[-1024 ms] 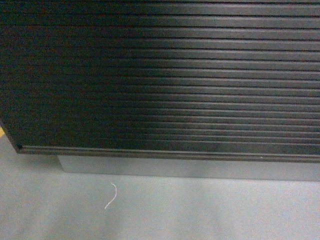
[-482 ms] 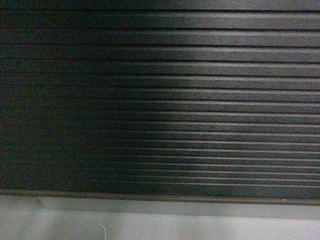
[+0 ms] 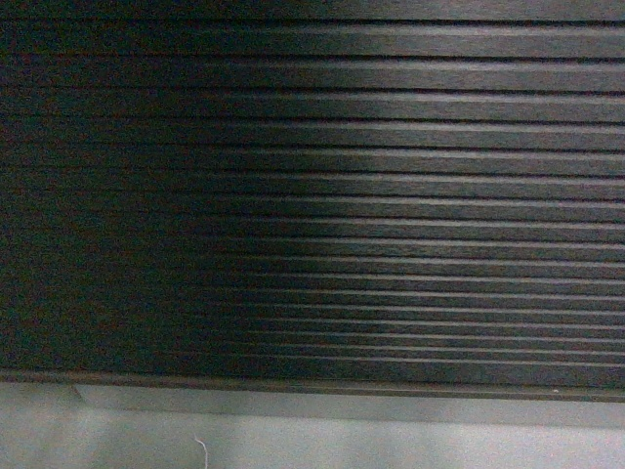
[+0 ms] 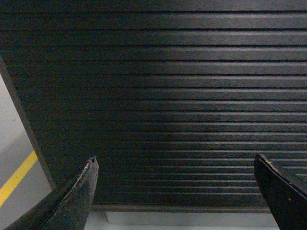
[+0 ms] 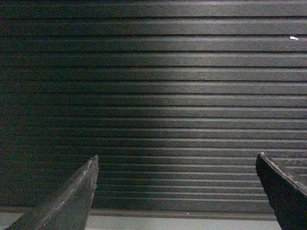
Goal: Place dark red mango on scale at checkout
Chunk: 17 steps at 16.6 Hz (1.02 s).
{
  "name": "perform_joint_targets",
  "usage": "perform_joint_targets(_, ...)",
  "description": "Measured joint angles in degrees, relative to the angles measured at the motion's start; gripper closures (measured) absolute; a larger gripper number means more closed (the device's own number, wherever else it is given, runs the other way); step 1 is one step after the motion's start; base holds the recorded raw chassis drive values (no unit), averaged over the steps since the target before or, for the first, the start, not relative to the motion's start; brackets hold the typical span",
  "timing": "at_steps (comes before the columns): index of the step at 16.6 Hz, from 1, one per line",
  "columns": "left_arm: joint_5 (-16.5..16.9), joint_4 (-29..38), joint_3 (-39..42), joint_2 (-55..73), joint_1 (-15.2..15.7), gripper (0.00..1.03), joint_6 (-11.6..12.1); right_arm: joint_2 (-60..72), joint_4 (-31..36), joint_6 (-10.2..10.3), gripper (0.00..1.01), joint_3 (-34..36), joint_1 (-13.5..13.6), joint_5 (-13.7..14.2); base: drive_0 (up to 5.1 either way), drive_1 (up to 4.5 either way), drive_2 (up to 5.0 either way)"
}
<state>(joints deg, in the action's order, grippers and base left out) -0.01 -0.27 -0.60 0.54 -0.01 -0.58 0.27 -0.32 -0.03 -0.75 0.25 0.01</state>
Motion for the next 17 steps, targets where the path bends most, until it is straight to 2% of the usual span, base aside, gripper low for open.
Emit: perform_joint_targets(17,0.0,0.1,0.0,0.0,0.0,0.05,0.0,0.0,0.1,0.0,0.03,0.0,0.0,0.0,0.0,0.0,0.0)
